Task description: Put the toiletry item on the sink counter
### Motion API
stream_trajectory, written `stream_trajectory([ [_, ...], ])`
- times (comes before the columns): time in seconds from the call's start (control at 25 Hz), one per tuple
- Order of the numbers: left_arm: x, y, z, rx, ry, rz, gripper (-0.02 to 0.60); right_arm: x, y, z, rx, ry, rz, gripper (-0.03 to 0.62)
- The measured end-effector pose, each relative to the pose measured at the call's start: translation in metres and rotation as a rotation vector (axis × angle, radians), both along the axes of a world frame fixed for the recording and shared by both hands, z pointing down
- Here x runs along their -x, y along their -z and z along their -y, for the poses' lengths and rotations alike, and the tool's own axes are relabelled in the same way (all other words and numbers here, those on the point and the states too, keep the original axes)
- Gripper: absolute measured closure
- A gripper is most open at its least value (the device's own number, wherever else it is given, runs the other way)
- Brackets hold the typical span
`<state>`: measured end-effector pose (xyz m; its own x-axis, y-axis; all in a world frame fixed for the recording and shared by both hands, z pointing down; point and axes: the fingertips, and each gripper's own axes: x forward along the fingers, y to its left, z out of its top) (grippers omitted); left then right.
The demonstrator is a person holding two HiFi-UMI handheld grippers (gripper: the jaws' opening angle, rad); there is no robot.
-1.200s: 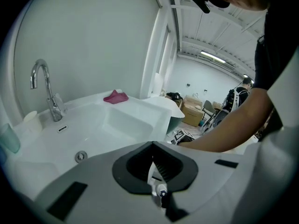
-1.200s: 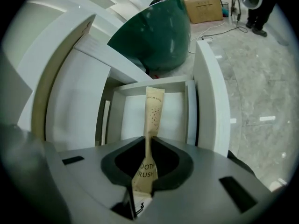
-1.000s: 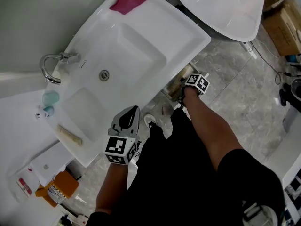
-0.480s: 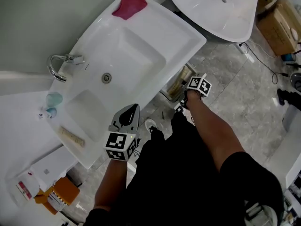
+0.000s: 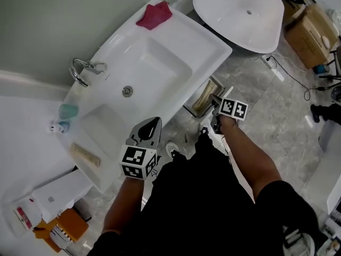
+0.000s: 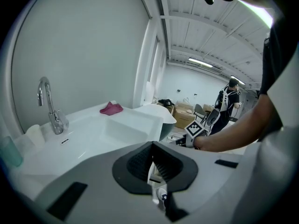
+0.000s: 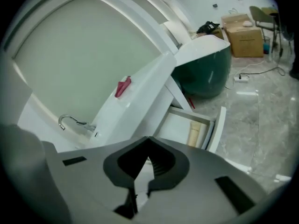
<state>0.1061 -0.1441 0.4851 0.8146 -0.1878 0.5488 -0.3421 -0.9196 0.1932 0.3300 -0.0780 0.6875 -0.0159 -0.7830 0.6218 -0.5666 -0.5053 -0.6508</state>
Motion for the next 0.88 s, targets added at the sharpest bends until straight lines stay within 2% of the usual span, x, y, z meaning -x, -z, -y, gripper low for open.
stream_trajectory([
  [0.32, 0.040, 0.017, -0.003, -0.029, -0.013, -0.038, 0.578, 0.063, 0.113, -0.001, -0.217, 0.111, -0.089, 0.591],
  [0.48, 0.062, 0.023, -0.006, -0.036, -0.004, -0.054, 0.578, 0.107, 0.160, 0.002, -0.276, 0.205, -0.159, 0.591],
  [0.68, 0.087, 0.035, -0.011, -0.041, 0.015, -0.085, 0.578, 0.168, 0.212, 0.008, -0.369, 0.335, -0.179, 0.591],
  [0.88, 0.110, 0.044, -0.014, -0.054, 0.036, -0.101, 0.578, 0.222, 0.252, 0.022, -0.465, 0.506, -0.326, 0.591],
])
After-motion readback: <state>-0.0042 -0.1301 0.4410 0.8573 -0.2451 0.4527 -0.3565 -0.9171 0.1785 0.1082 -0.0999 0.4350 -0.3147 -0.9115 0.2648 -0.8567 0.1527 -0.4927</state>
